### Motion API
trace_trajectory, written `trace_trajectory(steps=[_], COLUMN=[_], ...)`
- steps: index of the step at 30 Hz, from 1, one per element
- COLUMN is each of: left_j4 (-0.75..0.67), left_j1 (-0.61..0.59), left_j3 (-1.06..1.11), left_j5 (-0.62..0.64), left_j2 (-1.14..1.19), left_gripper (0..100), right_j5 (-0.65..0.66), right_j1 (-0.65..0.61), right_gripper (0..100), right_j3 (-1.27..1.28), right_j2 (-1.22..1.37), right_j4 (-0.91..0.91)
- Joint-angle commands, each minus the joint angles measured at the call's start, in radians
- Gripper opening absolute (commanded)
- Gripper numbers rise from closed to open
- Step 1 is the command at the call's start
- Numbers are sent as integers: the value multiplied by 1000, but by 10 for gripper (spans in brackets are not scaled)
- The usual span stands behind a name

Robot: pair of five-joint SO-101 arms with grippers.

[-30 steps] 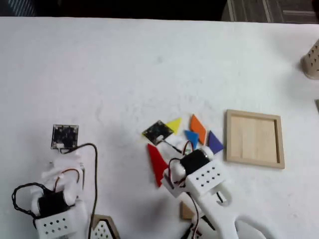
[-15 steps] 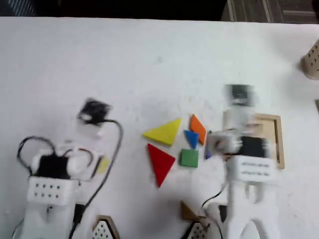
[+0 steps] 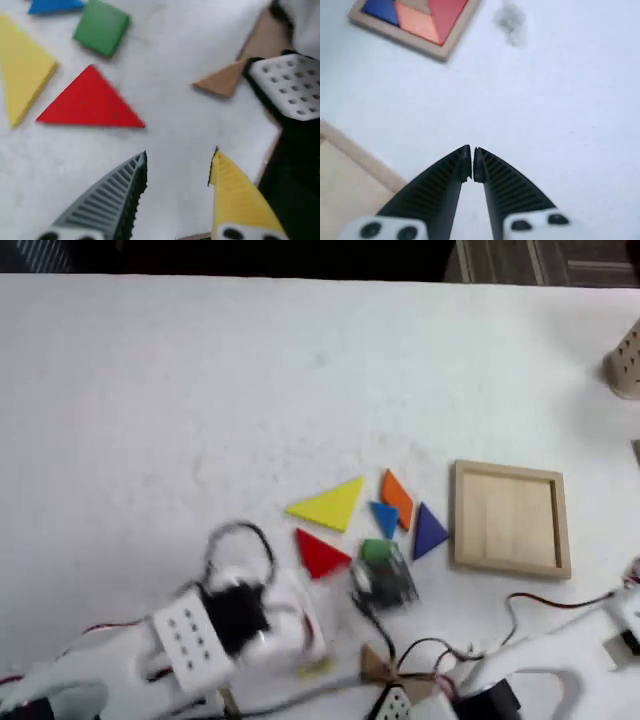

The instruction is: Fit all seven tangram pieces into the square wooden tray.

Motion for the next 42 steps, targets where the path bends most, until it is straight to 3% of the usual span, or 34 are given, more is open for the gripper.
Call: trace_trajectory(steps=[1, 6, 13, 19, 25, 30, 42], left_j4=[-141, -385, -479, -591, -744, -746, -752], left_j1=[188, 219, 213, 79, 27, 30, 94], left_j3=[51, 184, 262, 276, 196, 91, 80], left_j5=[12, -117, -253, -262, -261, -221, -213], left_j2=[-19, -18, -16, 27, 328, 504, 519], left_gripper=[230, 230, 273, 323, 321, 321, 320], right_j5=[25, 25, 25, 25, 15, 15, 18], right_j1=[70, 87, 88, 88, 120, 186, 208], right_gripper=[24, 24, 24, 21, 20, 20, 21], right_j3=[-49, -49, -49, -49, -103, -173, -180], right_j2=[71, 200, 262, 259, 268, 268, 262], right_j4=[-122, -278, -366, -363, -361, -357, -357])
